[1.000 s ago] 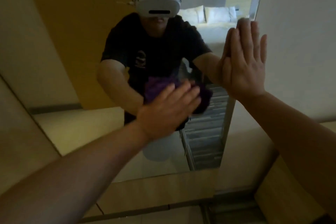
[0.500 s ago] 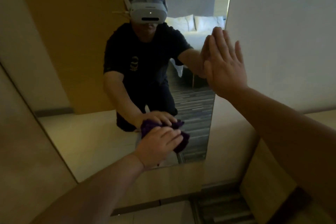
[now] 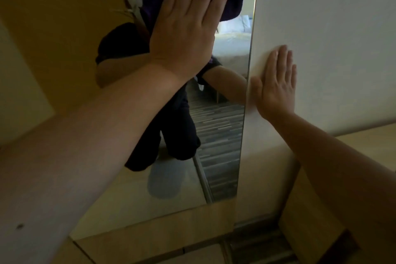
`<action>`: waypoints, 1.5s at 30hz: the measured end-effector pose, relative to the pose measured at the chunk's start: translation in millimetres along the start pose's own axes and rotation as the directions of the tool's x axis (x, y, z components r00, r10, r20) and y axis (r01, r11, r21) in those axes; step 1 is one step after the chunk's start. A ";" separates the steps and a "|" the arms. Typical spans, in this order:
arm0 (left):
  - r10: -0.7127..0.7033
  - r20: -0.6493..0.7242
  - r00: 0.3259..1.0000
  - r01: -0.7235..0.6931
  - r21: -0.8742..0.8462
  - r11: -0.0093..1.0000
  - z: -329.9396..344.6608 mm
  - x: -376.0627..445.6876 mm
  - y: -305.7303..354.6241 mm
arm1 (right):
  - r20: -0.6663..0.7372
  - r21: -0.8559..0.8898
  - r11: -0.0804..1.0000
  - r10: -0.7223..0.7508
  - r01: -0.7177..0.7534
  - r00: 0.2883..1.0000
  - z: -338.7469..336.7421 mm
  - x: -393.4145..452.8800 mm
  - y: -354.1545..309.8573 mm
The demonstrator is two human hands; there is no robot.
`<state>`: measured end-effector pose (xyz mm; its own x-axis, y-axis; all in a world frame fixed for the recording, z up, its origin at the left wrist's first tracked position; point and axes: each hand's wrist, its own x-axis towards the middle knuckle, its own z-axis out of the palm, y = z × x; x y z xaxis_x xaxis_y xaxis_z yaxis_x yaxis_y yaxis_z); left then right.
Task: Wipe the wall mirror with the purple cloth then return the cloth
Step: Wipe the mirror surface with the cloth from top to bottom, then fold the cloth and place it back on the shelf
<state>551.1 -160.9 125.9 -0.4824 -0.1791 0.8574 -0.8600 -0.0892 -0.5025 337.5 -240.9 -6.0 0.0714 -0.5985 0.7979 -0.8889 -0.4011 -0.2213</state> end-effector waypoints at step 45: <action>0.308 0.942 0.132 0.982 -0.168 0.092 -216.3 17.4 -29.9 | 0.747 0.347 0.833 0.032 -0.431 0.664 -281.4 43.2 -121.1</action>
<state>532.3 50.6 179.9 -0.1716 -0.9742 -0.1463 -0.5809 -0.0198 0.8137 320.8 -23.1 213.0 0.3568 -0.9284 0.1036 -0.6147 -0.3168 -0.7223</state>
